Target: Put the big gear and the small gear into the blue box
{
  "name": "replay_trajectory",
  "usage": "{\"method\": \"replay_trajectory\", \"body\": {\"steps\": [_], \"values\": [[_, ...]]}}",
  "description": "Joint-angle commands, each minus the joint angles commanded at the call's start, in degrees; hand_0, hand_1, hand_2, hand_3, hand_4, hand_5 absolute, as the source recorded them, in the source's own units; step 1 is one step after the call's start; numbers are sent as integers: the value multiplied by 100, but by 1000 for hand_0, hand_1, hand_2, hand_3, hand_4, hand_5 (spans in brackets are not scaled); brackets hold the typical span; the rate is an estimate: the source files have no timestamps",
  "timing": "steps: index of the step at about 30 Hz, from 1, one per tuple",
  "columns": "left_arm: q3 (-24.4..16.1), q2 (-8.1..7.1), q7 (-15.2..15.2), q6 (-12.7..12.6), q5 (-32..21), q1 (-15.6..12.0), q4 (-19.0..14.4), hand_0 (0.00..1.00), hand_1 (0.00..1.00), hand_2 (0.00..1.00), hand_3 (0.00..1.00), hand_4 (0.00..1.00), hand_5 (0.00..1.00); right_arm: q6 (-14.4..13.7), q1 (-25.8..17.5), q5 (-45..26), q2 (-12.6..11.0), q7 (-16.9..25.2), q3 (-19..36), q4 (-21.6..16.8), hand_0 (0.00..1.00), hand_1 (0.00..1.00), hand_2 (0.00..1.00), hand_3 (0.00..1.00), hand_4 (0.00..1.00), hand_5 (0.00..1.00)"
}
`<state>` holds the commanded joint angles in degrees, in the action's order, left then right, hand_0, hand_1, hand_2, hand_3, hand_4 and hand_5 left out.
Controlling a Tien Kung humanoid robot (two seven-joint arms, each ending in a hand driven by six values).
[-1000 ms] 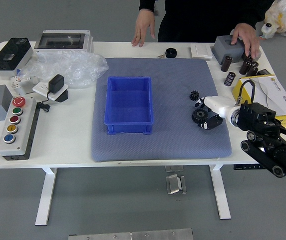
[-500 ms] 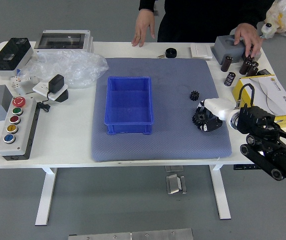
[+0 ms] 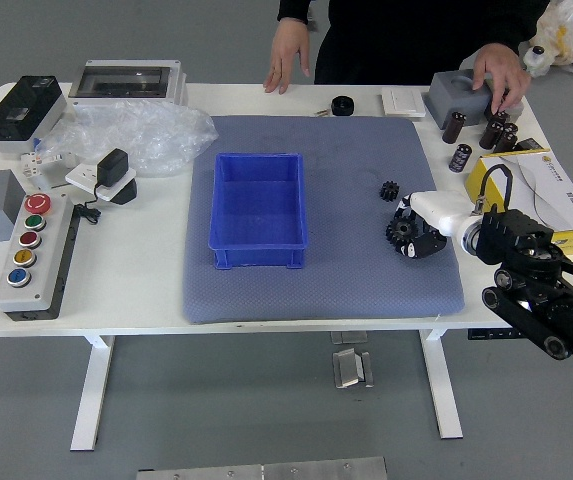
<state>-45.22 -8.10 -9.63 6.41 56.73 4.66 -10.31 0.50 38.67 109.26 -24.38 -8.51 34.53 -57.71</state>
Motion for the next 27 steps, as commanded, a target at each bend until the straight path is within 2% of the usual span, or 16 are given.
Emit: {"method": "replay_trajectory", "body": {"steps": [10,19,24,27], "values": [[-6,-28,2,-4,-20,-22,0,918,900,895,884,817,352,165,201,-49,-149,-126,58,-387,551,431,499,620,680,168],[-34,-53,10,-7,-9,-28,0,918,901,895,884,817,351,381,634,-128,-322,-268,-94,-947,555,433,501,616,685,164],[-37,-74,6,-8,3,-31,0,918,900,895,884,817,351,490,1010,-191,-252,-328,-256,-1146,562,437,501,621,678,145],[-36,-86,1,-7,16,-34,0,918,900,895,884,817,352,529,1240,-210,-91,-348,-367,-1148,563,438,499,624,662,149]]}}
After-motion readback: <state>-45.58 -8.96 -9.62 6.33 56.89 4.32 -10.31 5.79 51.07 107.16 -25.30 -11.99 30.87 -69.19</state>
